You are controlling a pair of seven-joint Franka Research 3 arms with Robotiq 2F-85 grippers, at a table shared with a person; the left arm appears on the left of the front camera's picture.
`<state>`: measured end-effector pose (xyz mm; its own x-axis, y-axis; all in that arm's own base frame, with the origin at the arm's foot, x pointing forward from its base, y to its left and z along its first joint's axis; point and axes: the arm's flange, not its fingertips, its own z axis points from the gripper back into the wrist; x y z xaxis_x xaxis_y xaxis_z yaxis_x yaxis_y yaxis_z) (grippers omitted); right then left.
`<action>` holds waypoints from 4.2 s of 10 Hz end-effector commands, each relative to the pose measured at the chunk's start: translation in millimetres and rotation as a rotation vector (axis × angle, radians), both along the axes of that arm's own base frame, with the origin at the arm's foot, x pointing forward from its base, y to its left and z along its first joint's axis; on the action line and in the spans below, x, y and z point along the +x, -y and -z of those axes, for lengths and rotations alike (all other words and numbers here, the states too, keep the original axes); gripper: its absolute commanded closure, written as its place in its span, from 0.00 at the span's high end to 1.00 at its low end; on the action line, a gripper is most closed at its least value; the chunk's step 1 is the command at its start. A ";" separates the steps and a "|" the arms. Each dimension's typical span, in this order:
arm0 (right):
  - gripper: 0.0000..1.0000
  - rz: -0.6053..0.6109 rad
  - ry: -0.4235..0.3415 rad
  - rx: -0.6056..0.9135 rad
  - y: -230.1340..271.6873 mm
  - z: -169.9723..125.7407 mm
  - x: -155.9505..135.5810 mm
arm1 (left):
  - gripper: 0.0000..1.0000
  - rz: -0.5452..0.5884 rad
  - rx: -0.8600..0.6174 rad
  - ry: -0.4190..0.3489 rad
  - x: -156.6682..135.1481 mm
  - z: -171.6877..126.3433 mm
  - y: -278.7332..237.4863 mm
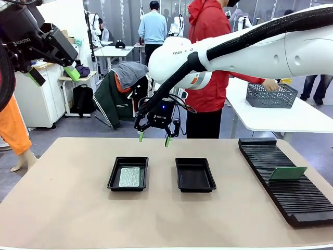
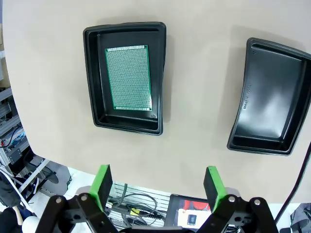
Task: Inspect and transfer BCBs to ESD trays.
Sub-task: Pick up the ESD tray and place it on the left side of the table.
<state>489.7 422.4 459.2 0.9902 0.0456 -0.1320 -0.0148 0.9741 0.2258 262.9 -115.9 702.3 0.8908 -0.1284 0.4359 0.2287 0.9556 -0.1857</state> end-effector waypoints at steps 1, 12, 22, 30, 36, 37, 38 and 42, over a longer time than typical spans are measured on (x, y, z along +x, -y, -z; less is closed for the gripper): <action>1.00 -0.008 -0.009 0.009 0.8 1.4 -2.1 | 1.00 -0.005 0.005 -0.002 -0.1 0.1 -0.6; 1.00 0.032 0.139 0.266 76.5 -20.6 -47.8 | 1.00 -0.097 -0.001 -0.016 44.4 44.3 16.5; 1.00 0.061 0.201 0.584 154.0 -2.4 -84.1 | 1.00 -0.077 0.096 -0.292 197.1 178.5 56.4; 1.00 0.094 0.176 0.541 146.6 -12.6 -79.2 | 1.00 -0.152 0.166 -0.328 233.3 289.2 73.2; 1.00 0.094 0.176 0.541 146.6 -12.6 -79.2 | 1.00 -0.170 0.161 -0.369 228.9 353.5 83.0; 1.00 0.094 0.176 0.541 146.6 -12.6 -79.2 | 1.00 -0.180 0.156 -0.356 229.9 360.8 83.6; 1.00 0.094 0.176 0.541 146.6 -12.6 -79.2 | 1.00 -0.182 0.148 -0.348 230.9 366.5 84.0; 1.00 0.094 0.176 0.541 146.6 -12.6 -79.2 | 1.00 -0.206 0.167 -0.359 230.7 386.3 81.7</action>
<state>410.6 274.4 470.4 0.9979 -0.0206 0.0617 -0.0286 0.7123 0.7013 495.5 -194.4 321.9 0.9980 0.0022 0.0631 0.0037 0.9956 -0.0933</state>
